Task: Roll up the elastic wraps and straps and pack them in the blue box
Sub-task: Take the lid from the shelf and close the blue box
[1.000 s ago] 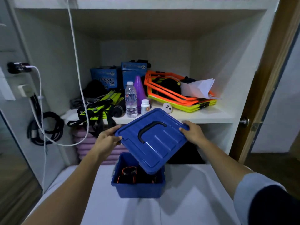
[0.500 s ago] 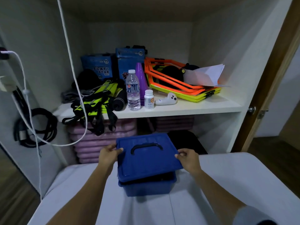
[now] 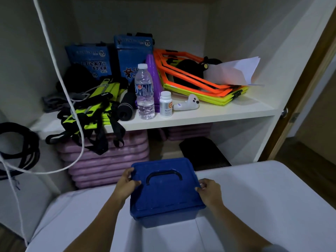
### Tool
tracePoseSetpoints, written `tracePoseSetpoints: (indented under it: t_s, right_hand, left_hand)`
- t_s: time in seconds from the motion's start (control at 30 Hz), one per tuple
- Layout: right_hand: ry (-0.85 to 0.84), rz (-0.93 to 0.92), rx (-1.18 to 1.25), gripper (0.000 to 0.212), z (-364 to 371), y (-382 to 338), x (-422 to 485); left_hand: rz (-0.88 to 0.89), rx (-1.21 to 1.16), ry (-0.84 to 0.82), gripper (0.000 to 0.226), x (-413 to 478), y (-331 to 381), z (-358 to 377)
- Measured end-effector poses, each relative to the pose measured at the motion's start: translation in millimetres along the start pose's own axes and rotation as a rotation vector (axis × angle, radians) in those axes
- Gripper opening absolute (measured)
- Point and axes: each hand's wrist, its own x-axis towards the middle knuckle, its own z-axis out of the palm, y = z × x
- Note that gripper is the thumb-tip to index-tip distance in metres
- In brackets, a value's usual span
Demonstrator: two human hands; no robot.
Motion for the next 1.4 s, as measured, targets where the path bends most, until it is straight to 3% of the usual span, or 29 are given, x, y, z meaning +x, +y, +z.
tracePoseSetpoints:
  t_s: [0.4, 0.6, 0.83, 0.93, 1.07, 1.23, 1.4]
  right_hand:
    - [-0.021, -0.04, 0.035, 0.04, 1, 8, 10]
    - [-0.076, -0.058, 0.065, 0.04, -5, 13, 11]
    - [-0.08, -0.066, 0.073, 0.045, -2, 19, 15]
    - [-0.073, -0.118, 0.07, 0.051, 3, 17, 20]
    - [-0.172, -0.13, 0.073, 0.058, 13, 17, 28]
    - [-0.265, -0.034, 0.165, 0.054, 21, 16, 33]
    - [-0.138, -0.085, 0.171, 0.059, 22, 19, 32]
  left_hand:
    - [-0.044, 0.168, -0.073, 0.063, 13, -15, 0]
    - [0.107, 0.578, -0.071, 0.076, 10, -17, 3]
    - [0.108, 0.719, -0.014, 0.078, 8, -33, 3]
    - [-0.002, 0.61, 0.049, 0.074, 5, -34, 5]
    - [0.032, 0.488, 0.018, 0.057, -5, -40, 12]
    - [0.045, 0.444, 0.051, 0.055, -9, -46, 17]
    - [0.107, 0.462, 0.141, 0.054, -13, -46, 21]
